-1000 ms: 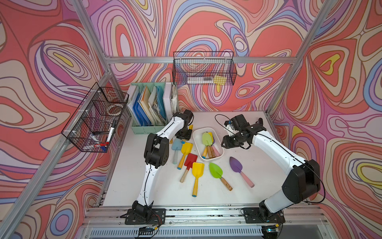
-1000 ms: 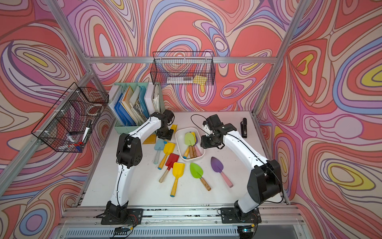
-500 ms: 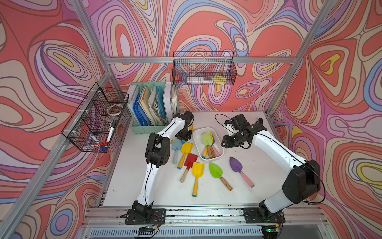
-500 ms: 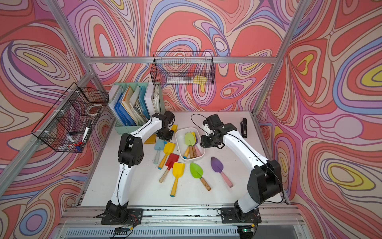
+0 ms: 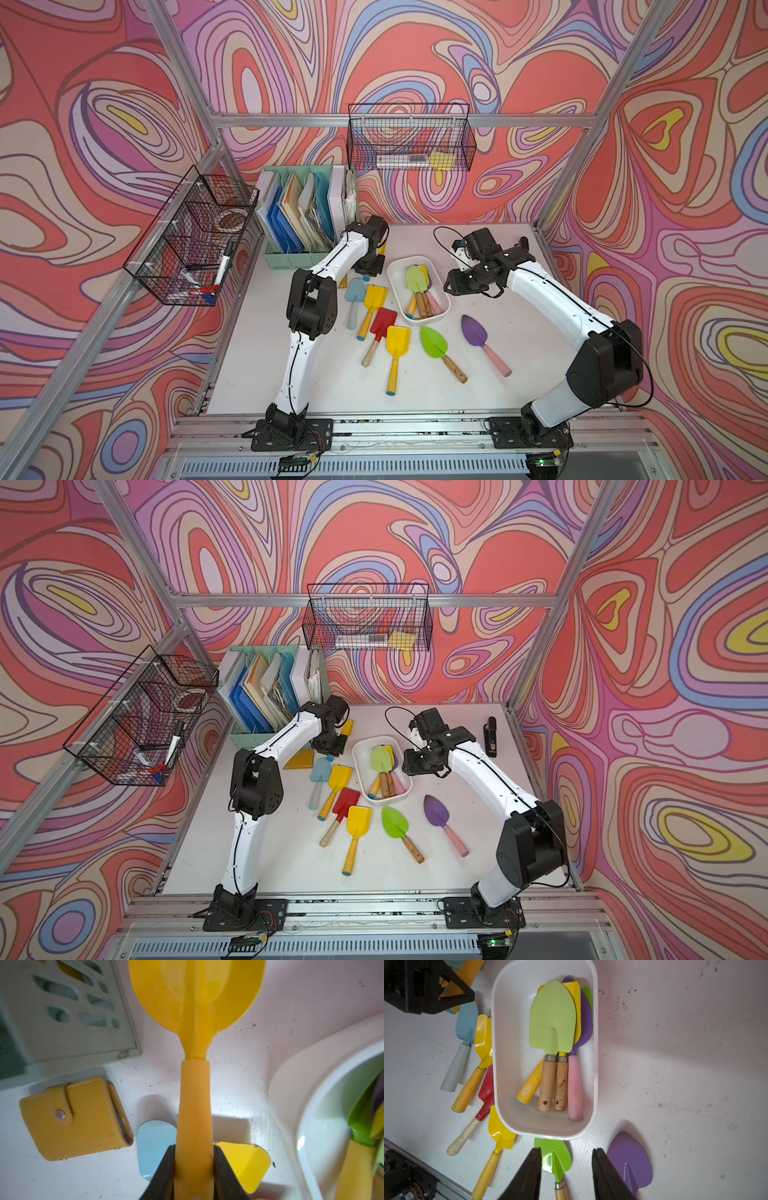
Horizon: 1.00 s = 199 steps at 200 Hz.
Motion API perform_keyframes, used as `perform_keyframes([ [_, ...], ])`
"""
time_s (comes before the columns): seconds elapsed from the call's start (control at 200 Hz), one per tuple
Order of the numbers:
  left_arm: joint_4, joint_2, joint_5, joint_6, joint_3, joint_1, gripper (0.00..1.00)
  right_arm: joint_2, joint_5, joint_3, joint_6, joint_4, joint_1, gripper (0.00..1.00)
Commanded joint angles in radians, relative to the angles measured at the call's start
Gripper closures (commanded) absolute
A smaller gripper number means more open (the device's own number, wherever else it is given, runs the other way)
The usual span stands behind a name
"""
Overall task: Put the shovel into the storage box
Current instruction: Pick up the shovel from the center of the board, then place the shovel in the storage box.
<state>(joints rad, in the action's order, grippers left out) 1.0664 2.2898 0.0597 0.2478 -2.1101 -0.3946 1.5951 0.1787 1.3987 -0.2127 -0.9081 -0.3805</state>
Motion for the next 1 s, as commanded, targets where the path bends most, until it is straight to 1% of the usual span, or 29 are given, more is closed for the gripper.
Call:
perform_keyframes([
  [0.0,-0.015,-0.082,0.009,0.025,-0.016,-0.001,1.0,0.027,0.001,0.035,-0.077,0.062,-0.003,0.59],
  [0.135,-0.017,-0.137,-0.047,0.034,0.002,-0.012,1.0,0.044,0.041,0.058,-0.149,0.123,-0.003,0.59],
  [0.21,-0.025,-0.171,-0.085,0.046,0.031,-0.02,1.0,0.06,0.043,0.081,-0.181,0.142,-0.004,0.59],
  [0.325,-0.054,-0.232,-0.135,0.073,0.095,-0.042,1.0,0.094,0.056,0.121,-0.208,0.159,-0.004,0.6],
  [0.411,-0.059,-0.255,-0.164,0.089,0.116,-0.068,1.0,0.118,0.072,0.153,-0.225,0.173,-0.005,0.6],
  [0.576,-0.039,-0.248,-0.202,0.107,0.107,-0.135,1.0,0.171,0.065,0.241,-0.251,0.178,-0.022,0.6],
  [0.601,-0.039,-0.244,-0.208,0.111,0.106,-0.142,1.0,0.204,0.06,0.254,-0.257,0.179,-0.024,0.6],
  [0.716,-0.038,-0.232,-0.213,0.123,0.098,-0.173,1.0,0.253,0.035,0.309,-0.293,0.191,-0.029,0.61],
  [0.991,-0.028,-0.216,-0.208,0.132,0.088,-0.193,1.0,0.354,-0.014,0.401,-0.338,0.192,-0.037,0.62],
])
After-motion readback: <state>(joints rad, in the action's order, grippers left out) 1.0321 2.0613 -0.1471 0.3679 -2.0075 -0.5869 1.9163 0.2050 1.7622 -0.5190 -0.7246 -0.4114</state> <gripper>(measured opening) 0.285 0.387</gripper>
